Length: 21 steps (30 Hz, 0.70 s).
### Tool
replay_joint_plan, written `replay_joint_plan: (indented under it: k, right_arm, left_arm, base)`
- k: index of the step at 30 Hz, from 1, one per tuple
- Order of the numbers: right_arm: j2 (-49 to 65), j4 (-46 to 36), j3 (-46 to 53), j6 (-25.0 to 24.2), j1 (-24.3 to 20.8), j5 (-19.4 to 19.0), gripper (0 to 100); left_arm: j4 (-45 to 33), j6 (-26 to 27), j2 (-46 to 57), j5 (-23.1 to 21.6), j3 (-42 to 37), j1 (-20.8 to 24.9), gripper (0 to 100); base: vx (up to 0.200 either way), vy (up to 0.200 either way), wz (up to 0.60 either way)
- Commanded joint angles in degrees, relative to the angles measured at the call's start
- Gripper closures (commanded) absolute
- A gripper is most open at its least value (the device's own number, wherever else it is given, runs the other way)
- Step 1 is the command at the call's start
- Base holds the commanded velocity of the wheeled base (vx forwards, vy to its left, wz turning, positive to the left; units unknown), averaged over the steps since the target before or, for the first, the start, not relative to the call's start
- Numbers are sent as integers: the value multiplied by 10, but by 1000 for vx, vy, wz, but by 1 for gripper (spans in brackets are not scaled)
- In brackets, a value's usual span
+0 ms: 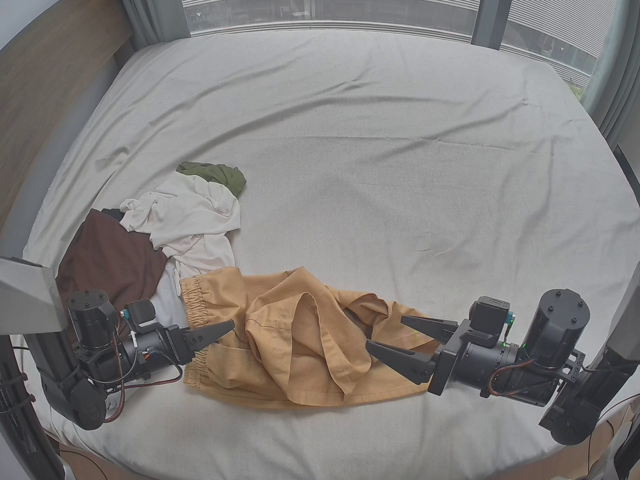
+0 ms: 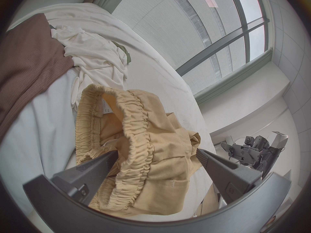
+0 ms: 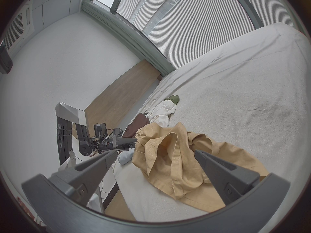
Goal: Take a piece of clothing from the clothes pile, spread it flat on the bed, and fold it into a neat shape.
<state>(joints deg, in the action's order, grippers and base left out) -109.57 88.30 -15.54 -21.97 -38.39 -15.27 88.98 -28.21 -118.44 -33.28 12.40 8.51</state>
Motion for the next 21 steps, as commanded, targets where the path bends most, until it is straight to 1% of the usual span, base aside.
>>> replay_joint_plan:
  k: [1,8,16,17,21]
  right_arm:
    - [-2,-1,1,0,0,0,0]
    - [-1,0,1,0,0,0,0]
    - [-2,-1,0,0,0,0,0]
    - [-2,0,0,0,0,0,0]
    - [-2,0,0,0,0,0,0]
  left_arm:
    - [1,0,5,1,-1,6,0]
    - [1,0,4,1,-8,28,0]
    - [2,0,6,1,-7,27,0]
    - [2,0,6,1,-7,27,100]
    - [1,-1,4,2,-4,26,100]
  base:
    - [0,0,0]
    - [0,0,0]
    - [0,0,0]
    - [0,0,0]
    - [0,0,0]
